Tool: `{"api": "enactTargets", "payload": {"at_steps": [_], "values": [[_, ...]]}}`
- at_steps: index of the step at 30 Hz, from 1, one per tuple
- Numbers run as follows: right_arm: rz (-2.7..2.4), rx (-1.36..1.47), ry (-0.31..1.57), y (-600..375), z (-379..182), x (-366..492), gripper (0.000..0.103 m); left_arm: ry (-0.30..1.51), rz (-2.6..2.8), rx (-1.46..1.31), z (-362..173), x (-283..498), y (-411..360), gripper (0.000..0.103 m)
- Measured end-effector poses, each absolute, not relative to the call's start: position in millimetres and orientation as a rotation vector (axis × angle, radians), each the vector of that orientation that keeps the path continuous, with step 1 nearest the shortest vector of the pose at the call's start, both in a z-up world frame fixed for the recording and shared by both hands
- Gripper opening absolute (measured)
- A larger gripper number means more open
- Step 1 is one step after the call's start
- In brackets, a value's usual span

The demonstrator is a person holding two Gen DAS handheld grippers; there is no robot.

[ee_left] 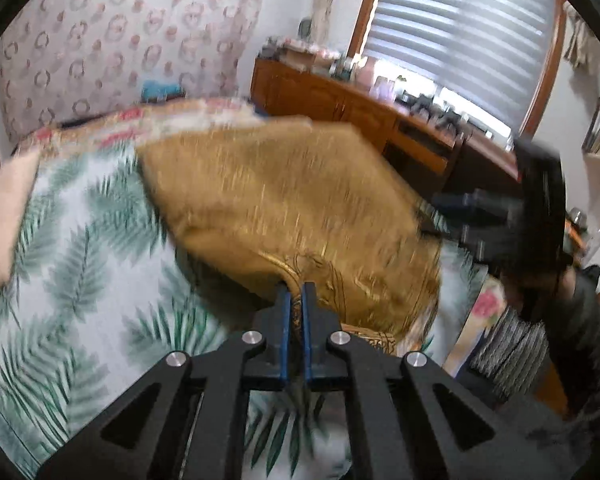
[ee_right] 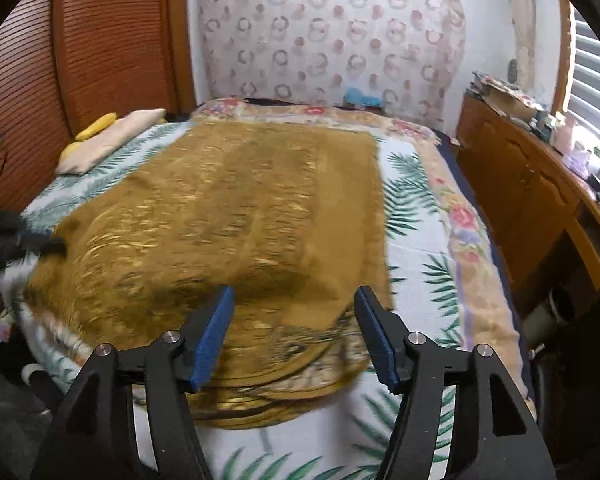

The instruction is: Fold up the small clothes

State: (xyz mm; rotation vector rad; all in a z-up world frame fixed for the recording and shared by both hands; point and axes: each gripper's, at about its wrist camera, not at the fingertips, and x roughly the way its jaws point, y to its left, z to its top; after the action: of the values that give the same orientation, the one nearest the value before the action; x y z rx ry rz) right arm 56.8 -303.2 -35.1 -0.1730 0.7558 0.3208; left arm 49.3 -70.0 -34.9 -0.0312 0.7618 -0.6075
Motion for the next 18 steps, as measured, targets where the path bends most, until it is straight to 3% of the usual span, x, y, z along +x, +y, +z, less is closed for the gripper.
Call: {"api": "enactTargets", "payload": {"at_steps": [6, 12, 18], "values": [[0.407, -0.193, 0.735, -274, -23, 37, 0.068, 0.691, -0.623, -0.041, 0, 80, -87, 0.001], [0.444, -0.218, 0.705, -262, -14, 23, 0.076, 0.690, -0.604, -0.070, 1, 107, -94, 0.001], [0.431, -0.260, 0.758, -261, -44, 31, 0.077, 0.692, -0.570, -0.084, -4, 114, -88, 0.001]]}}
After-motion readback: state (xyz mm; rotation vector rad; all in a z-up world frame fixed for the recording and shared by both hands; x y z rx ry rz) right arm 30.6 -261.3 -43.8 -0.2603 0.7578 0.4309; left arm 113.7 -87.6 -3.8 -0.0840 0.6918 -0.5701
